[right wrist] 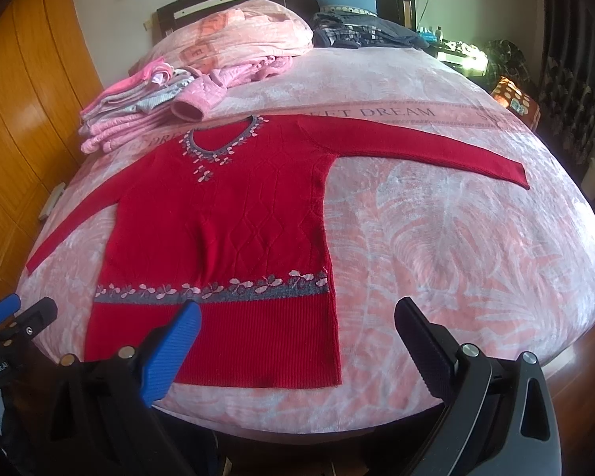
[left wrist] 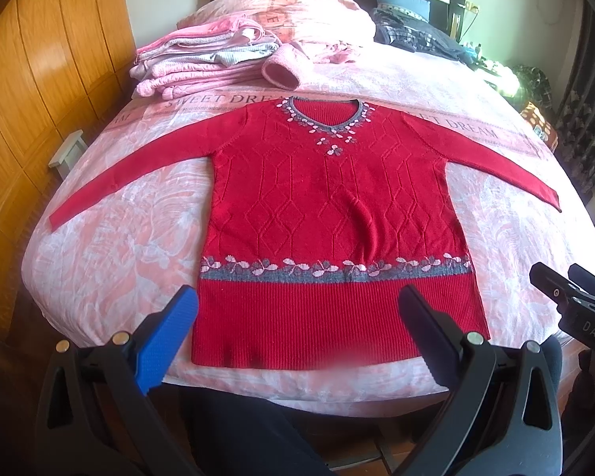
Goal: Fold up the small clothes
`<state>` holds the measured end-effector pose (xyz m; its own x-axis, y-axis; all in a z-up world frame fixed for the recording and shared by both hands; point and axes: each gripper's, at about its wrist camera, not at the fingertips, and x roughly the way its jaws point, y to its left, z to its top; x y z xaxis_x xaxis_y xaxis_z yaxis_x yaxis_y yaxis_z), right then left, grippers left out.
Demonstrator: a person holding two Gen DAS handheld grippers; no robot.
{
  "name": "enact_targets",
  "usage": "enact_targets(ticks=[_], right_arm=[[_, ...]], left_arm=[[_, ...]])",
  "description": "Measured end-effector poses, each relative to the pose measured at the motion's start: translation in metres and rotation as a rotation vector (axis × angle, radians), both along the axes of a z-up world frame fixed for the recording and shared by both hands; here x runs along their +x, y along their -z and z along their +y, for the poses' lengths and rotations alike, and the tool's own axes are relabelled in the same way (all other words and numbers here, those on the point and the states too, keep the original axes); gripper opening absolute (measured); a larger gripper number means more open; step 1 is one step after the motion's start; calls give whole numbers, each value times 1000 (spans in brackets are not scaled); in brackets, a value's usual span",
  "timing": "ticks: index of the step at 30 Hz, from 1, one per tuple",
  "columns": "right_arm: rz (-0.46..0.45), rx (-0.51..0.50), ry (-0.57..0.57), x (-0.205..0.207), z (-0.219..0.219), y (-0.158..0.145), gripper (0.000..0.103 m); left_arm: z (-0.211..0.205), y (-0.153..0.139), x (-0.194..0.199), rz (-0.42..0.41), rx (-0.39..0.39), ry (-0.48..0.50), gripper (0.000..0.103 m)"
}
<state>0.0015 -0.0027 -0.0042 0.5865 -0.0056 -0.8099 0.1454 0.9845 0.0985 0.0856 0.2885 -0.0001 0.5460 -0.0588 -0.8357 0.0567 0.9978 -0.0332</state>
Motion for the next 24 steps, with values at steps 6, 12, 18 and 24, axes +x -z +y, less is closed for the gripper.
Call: enact_targets(ticks=[6,12,18,24], right_arm=[[0,-7,1,0,0,-1,99],[0,-6,3,-1,-1,-1,99],[1,-8,9,1,-5,1,99],[-10,-19,9,1,-7,1,99]], left_arm=[[-2,-1,-1,-4,-4,1,100],[-4,-3,-1,-5,-2,7,100],[-6,-2,-1,0,-3,7,100],[-8,-2,0,3,-4,11,100]])
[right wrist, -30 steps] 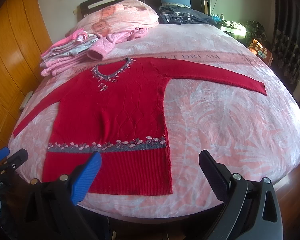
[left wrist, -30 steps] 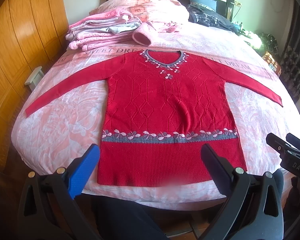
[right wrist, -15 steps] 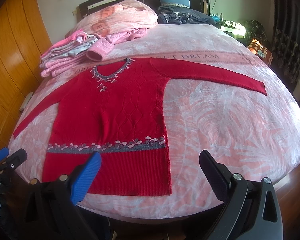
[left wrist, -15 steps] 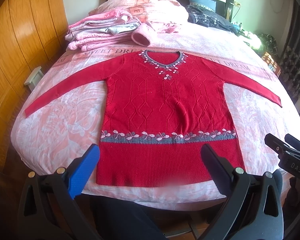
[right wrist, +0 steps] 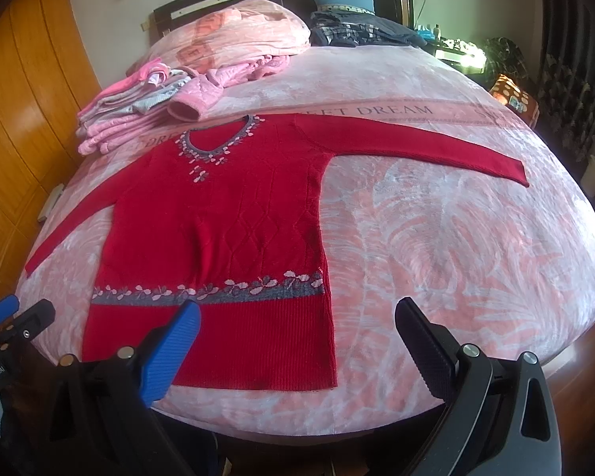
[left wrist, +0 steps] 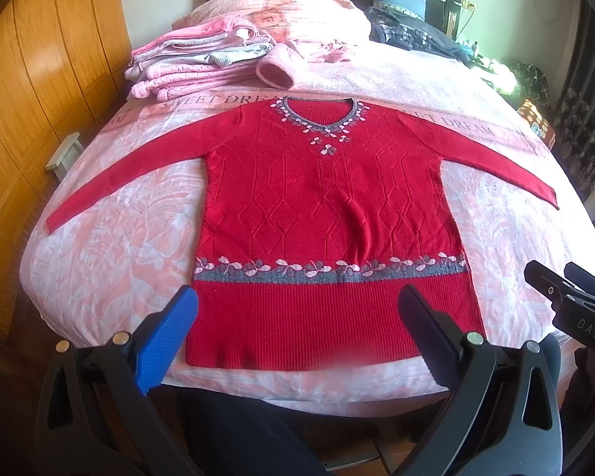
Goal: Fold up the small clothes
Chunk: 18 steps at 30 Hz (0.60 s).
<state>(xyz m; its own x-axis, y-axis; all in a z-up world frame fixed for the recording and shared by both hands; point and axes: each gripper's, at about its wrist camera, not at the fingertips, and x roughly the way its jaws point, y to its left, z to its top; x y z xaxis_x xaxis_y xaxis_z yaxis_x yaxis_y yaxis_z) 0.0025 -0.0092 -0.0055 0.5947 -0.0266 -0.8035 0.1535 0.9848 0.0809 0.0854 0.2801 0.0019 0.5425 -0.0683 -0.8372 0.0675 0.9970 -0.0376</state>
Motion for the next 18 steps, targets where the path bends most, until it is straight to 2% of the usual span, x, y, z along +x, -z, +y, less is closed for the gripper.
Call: enact_targets(ticks=[8,11,13,15,18], right_arm=[[-3,26,5,4,-7,3,99],[-39,38,-8,8,-13,4,99],[-10,73,-25,16,-22,10,99],[8,86,-35,26,-35,13,99],[2,9,3,43,-65,12,99]], left_arm=[[-6,2,5,-9,-7,14,100],[-6,8,9,-28,-70,46,100],[-7,18,17,-24,-119,49,100],[-9,28,29,1,-131,36,100],[-22,37,54,27,-102,15,100]])
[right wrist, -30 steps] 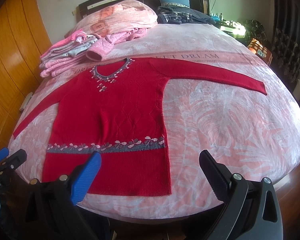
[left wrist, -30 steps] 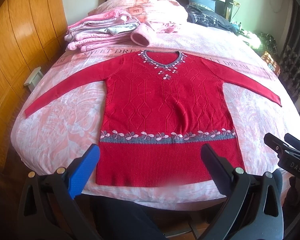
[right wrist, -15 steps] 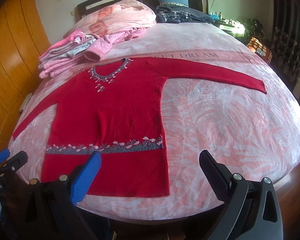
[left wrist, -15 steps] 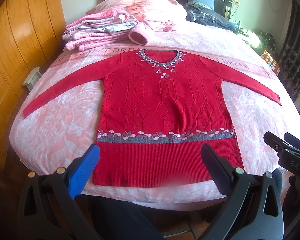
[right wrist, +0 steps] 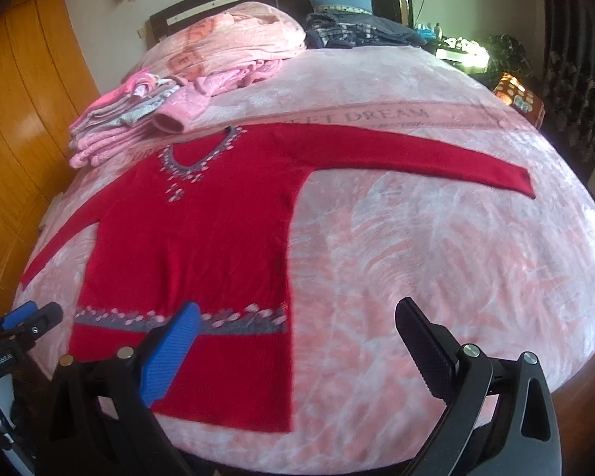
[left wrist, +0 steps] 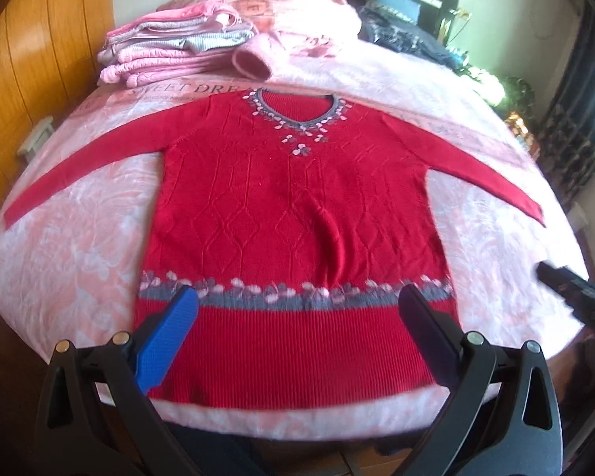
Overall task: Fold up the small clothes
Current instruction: 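Grasp the cuff of the red sweater sleeve with the right gripper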
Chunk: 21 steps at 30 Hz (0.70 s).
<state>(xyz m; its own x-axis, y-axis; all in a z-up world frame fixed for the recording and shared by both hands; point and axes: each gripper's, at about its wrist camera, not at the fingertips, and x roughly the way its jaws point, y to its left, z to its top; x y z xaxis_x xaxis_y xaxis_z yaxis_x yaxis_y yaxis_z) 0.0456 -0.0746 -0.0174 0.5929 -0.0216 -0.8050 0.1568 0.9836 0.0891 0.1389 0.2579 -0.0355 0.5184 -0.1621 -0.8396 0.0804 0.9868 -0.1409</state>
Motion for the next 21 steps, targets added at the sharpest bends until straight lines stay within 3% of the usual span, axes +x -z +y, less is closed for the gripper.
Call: enact_targets(ticks=[3,9,13,21], right_arm=[[-13,3,26,24,-46,-1,99],[66,-2,187,92,-176,12,99],[89,12,271,130,-260,22,99],[225,98,381,182,-385,90,96]], left_arm=[[-17,1,31,0,14,-9,100],[-58,-5,100,-47,-31,-44,100],[-101,2,154,-36,-23,-35,100],[-154,29,232,8,-26,5,100]])
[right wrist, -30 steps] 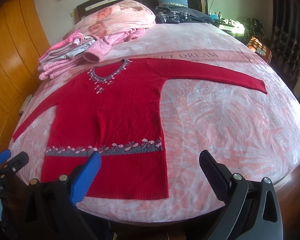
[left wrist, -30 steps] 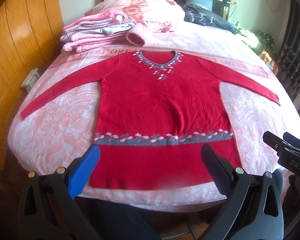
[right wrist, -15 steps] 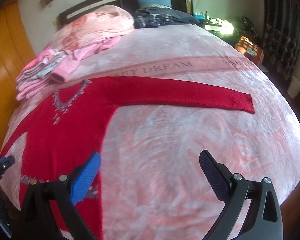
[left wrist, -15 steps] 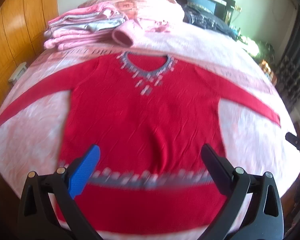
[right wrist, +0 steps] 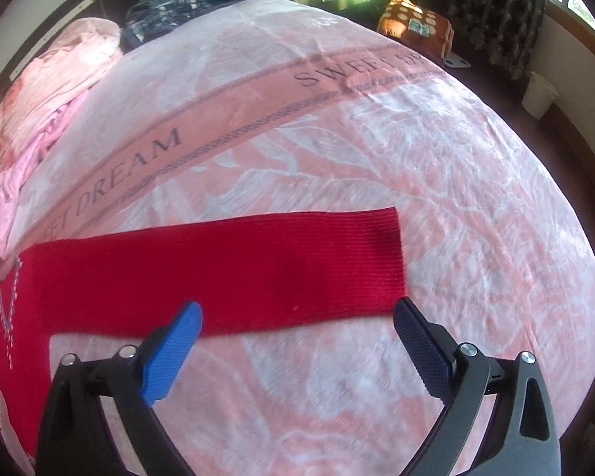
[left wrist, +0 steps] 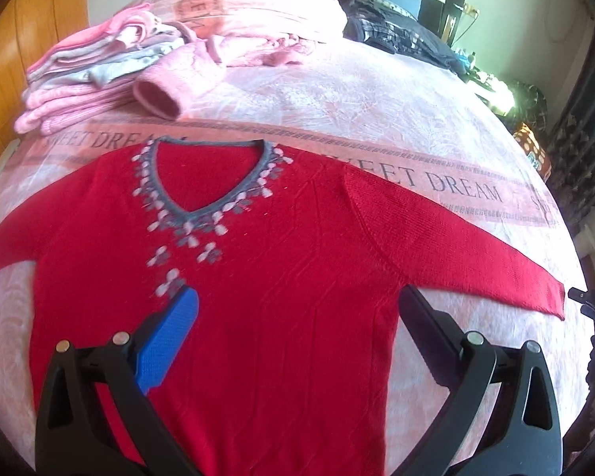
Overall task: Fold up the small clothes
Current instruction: 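Grasp the cuff of the red sweater sleeve with the right gripper, then fold the held sleeve across the sweater body with the right gripper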
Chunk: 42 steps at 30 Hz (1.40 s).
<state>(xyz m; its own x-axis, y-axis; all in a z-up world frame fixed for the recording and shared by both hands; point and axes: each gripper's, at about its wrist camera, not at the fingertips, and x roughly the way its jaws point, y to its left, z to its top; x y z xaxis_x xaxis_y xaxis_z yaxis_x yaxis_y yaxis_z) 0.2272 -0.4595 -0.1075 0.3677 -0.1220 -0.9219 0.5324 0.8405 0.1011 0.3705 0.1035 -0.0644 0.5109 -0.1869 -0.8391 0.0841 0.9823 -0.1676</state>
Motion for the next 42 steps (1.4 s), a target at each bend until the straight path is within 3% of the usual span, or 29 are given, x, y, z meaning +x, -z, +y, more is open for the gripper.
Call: enact_targets(ticks=[6,8,10,15,17,18,19,20,27,33,37,42], right_arm=[[68,59,51,11,-60,29,91],[65,107,64,12,-73,37,85],[63,168,58,14,-77,46,82],[86,134,49,19,-71,55,77],[88,103,13,23,-63,52,50],[87,94,1,25,-60,49,41],[75,109,-14,26,-57,46,12],[49,157,-29,27,-56,44,7],[12,66,-86,31,-18,14,7],[18,7,-141,53,18,9,7],[-47,67,-207,63,61,-4,7],[-145,153,-352,88,149,-26,7]], left_arm=[[-7,12,11,-17,31,23,100],[-6,17,13,-17,48,28,100],[-3,23,15,-9,61,24,100],[9,33,16,16,70,7,100],[15,36,16,20,71,-2,100],[18,38,17,23,70,-6,100],[19,39,17,27,69,-8,100],[21,40,17,31,66,-10,100],[43,48,26,52,65,-38,100],[64,51,41,68,75,-55,100],[70,49,43,67,57,-45,100],[73,49,41,69,41,-40,100]])
